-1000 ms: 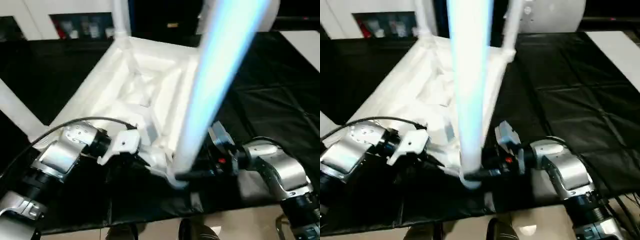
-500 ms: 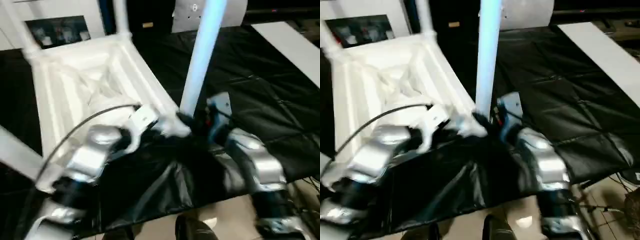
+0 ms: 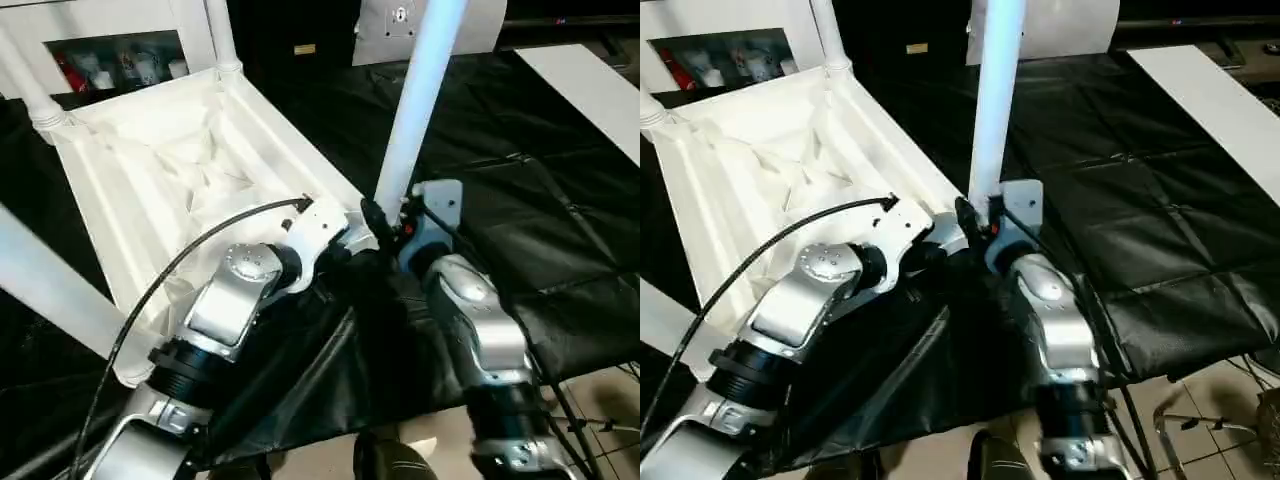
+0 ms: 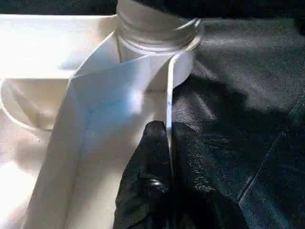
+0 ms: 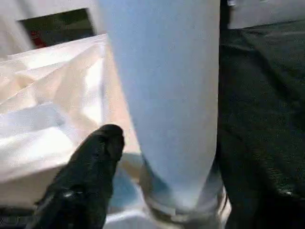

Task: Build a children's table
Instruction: Rotate leg to tighten

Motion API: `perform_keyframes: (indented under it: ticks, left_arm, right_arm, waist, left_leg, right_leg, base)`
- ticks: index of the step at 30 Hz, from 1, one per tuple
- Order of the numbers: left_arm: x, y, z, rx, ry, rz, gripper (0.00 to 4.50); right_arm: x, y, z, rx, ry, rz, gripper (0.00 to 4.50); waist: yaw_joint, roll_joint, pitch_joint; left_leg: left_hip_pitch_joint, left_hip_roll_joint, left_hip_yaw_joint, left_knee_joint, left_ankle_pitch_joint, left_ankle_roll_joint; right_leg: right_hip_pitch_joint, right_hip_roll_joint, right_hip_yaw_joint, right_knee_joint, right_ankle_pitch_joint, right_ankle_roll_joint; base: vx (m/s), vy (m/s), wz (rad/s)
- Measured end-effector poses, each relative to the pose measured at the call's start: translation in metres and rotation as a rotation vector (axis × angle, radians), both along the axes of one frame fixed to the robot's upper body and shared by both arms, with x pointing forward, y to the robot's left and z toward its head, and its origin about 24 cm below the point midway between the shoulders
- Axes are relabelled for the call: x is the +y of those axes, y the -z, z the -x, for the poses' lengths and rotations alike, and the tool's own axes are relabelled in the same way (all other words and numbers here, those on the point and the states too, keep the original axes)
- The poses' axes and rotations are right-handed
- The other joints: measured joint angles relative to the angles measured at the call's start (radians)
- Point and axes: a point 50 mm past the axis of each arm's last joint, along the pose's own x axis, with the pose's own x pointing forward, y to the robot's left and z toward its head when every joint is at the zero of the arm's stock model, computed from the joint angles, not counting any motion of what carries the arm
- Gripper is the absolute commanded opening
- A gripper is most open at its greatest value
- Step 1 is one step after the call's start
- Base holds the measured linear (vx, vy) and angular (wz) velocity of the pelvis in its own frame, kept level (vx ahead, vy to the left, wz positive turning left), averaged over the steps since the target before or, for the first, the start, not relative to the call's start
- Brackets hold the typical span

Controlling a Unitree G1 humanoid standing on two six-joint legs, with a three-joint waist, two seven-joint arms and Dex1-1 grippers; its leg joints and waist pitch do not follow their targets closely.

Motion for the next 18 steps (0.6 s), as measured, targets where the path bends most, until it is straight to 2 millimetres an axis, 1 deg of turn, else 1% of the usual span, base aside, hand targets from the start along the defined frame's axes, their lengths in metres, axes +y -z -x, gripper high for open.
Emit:
perform_keyframes:
  ticks: [2, 4, 6, 8, 9, 12, 15, 16, 18]
  left_arm:
    - [0.003, 0.000, 0.000, -0.005, 0.010, -0.007, 0.00]
    - [0.009, -0.001, 0.001, -0.013, 0.040, -0.024, 0.00]
    - [0.019, -0.001, 0.004, -0.016, 0.078, -0.038, 0.00]
    - [0.025, -0.001, 0.007, -0.016, 0.109, -0.041, 0.00]
    - [0.028, -0.001, 0.010, -0.013, 0.132, -0.043, 0.00]
    - [0.037, 0.001, 0.018, -0.005, 0.208, -0.051, 0.00]
    - [0.043, 0.001, 0.022, 0.006, 0.258, -0.060, 0.00]
    - [0.048, 0.001, 0.026, 0.012, 0.307, -0.075, 0.00]
    - [0.056, 0.002, 0.031, 0.029, 0.364, -0.084, 0.00]
  right_arm:
    - [-0.004, 0.001, 0.003, -0.005, -0.040, -0.003, 3.60]
    - [-0.011, 0.002, 0.009, -0.017, -0.125, 0.011, 3.72]
    - [-0.018, 0.003, 0.018, -0.020, -0.246, 0.037, 3.96]
    - [-0.024, 0.002, 0.022, -0.029, -0.317, 0.049, 4.17]
    - [-0.028, 0.001, 0.024, -0.031, -0.366, 0.056, 4.17]
    - [-0.039, -0.004, 0.028, -0.036, -0.458, 0.076, 4.49]
    - [-0.044, -0.007, 0.031, -0.038, -0.522, 0.079, 4.49]
    - [-0.047, -0.010, 0.034, -0.038, -0.585, 0.083, 4.49]
    - [-0.054, -0.014, 0.036, -0.040, -0.635, 0.097, 4.49]
  waist:
    - [-0.001, 0.000, 0.000]
    - [-0.002, 0.000, 0.000]
    - [-0.003, 0.000, 0.000]
    - [-0.002, 0.000, 0.000]
    - [0.000, 0.000, 0.000]
    - [0.008, 0.000, 0.000]
    - [0.015, 0.000, 0.000]
    - [0.024, 0.000, 0.000]
    - [0.034, -0.001, 0.000]
  left_leg:
    - [0.000, 0.001, 0.000, 0.000, 0.000, 0.000]
    - [0.001, 0.003, 0.000, -0.001, 0.000, 0.000]
    - [-0.002, 0.004, 0.000, -0.003, 0.000, 0.000]
    - [-0.002, 0.004, 0.000, -0.005, 0.000, 0.000]
    - [-0.001, 0.005, -0.001, -0.005, 0.000, 0.000]
    - [-0.001, 0.005, -0.001, -0.005, 0.002, 0.004]
    - [-0.002, 0.005, -0.001, -0.004, 0.002, 0.005]
    - [-0.002, 0.005, -0.001, -0.003, 0.002, 0.005]
    - [-0.001, 0.005, -0.001, -0.003, 0.002, 0.005]
  right_leg:
    - [0.000, 0.001, -0.001, 0.001, 0.001, 0.000]
    - [-0.001, 0.002, -0.002, 0.001, 0.001, 0.000]
    - [-0.001, 0.003, -0.002, 0.001, 0.001, 0.000]
    - [-0.002, 0.004, -0.003, 0.001, 0.001, 0.000]
    - [-0.002, 0.004, -0.004, 0.001, 0.002, -0.002]
    - [-0.003, 0.004, -0.004, 0.001, 0.003, -0.005]
    - [-0.003, 0.004, -0.004, 0.001, 0.003, -0.005]
    - [-0.003, 0.004, -0.004, 0.001, 0.003, -0.005]
    - [-0.002, 0.003, -0.005, 0.001, 0.003, -0.005]
  base:
    - [0.000, 0.000, 0.00]
    - [0.000, 0.000, 0.00]
    - [0.000, 0.000, 0.00]
    - [0.000, 0.000, 0.00]
    - [0.000, 0.000, 0.00]
    - [0.000, 0.000, 0.00]
    - [0.000, 0.000, 0.00]
    - [0.000, 0.000, 0.00]
    - [0.000, 0.000, 0.00]
